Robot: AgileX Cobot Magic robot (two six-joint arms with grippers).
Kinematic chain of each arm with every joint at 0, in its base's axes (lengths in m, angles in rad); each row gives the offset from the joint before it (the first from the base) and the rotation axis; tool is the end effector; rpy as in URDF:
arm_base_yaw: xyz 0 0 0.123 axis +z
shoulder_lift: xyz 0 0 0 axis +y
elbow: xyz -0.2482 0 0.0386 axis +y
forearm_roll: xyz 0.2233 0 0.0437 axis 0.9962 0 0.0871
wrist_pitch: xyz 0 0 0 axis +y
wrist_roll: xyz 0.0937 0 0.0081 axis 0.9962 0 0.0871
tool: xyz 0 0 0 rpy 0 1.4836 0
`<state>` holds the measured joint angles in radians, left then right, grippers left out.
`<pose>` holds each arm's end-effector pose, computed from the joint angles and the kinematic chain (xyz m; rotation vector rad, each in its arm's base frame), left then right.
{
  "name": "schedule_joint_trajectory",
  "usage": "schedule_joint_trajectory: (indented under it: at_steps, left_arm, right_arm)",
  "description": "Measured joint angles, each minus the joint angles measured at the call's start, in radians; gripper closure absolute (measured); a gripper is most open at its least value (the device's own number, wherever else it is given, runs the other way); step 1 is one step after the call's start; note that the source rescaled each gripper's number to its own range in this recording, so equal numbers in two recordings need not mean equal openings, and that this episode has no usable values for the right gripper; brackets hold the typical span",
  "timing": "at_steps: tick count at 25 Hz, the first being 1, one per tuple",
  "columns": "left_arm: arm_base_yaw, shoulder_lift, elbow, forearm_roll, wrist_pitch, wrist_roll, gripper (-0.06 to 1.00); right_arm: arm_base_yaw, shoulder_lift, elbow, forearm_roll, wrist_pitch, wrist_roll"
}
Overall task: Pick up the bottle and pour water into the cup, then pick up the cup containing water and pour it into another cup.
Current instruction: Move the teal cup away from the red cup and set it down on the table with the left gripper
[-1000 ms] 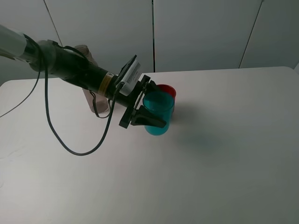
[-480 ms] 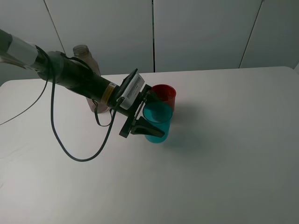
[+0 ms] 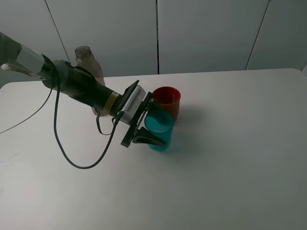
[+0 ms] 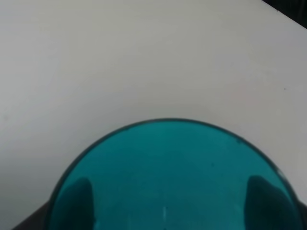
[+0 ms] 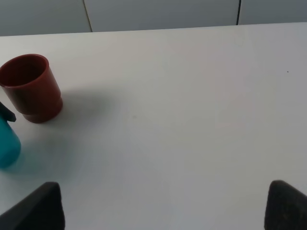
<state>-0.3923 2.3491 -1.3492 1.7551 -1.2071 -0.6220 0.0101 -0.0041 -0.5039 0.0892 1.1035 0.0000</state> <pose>0.3061 -0.2201 0.0720 1.7944 1.2009 -1.1192 0.0073 0.0076 0.2618 -0.0174 2.0776 0.1135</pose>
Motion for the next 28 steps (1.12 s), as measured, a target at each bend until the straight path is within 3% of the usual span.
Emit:
schedule_joint_trajectory:
  at_steps: [16, 17, 19, 21, 23, 25, 28]
  left_arm:
    - [0.002, 0.01, 0.0, 0.0, 0.0, 0.008, 0.88]
    - [0.002, 0.01, 0.0, 0.0, 0.0, 0.006, 0.85]
    - [0.002, 0.01, 0.0, 0.0, 0.0, 0.004, 0.69]
    - [0.002, 0.01, 0.0, 0.0, 0.0, -0.003, 0.38]
    - [0.002, 0.01, 0.0, 0.0, 0.0, -0.019, 0.16]
    - [0.002, 0.003, 0.0, 0.0, 0.0, -0.039, 0.08]
    - [0.002, -0.017, 0.0, 0.0, 0.0, -0.071, 0.06]
  right_arm:
    - [0.0, 0.0, 0.0, 0.0, 0.0, 0.0]
    - [0.0, 0.0, 0.0, 0.0, 0.0, 0.0]
    - [0.0, 0.0, 0.0, 0.0, 0.0, 0.0]
    - [0.0, 0.0, 0.0, 0.0, 0.0, 0.0]
    - [0.0, 0.0, 0.0, 0.0, 0.0, 0.0]
    - [0.0, 0.0, 0.0, 0.0, 0.0, 0.0]
    - [0.0, 0.0, 0.0, 0.0, 0.0, 0.0]
